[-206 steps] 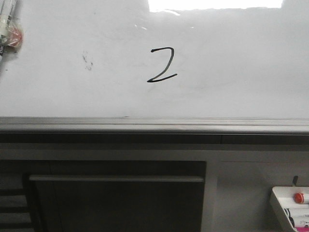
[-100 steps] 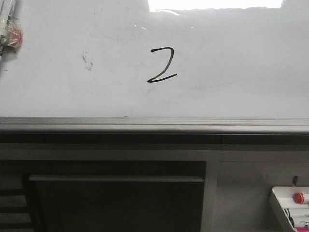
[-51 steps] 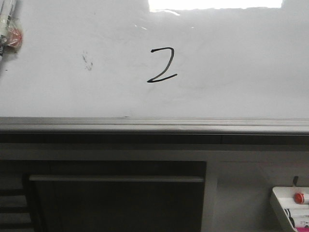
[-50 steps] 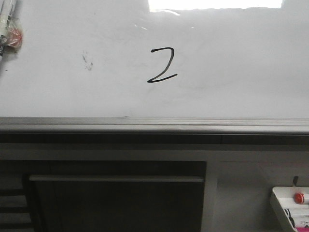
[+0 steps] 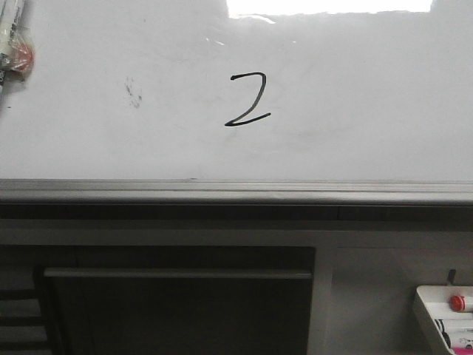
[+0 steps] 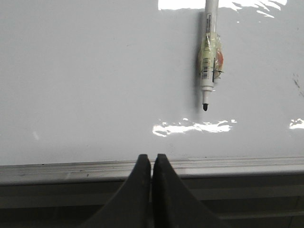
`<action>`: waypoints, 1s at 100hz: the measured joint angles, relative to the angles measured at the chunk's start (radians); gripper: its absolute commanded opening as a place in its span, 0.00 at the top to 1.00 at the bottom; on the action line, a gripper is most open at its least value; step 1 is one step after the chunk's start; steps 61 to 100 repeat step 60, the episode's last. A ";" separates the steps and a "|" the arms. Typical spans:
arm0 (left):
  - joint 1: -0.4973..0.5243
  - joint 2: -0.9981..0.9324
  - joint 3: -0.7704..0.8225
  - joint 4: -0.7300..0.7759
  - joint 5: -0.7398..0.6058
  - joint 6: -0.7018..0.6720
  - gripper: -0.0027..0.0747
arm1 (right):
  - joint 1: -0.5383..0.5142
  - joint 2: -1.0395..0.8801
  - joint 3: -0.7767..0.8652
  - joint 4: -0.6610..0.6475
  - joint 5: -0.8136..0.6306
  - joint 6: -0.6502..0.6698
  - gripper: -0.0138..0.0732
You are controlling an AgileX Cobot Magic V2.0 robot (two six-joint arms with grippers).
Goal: Write number 2 on whiteboard
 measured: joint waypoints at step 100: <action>0.000 0.000 0.000 0.000 -0.001 0.000 0.99 | 0.000 -0.007 0.009 0.007 -0.022 0.000 0.92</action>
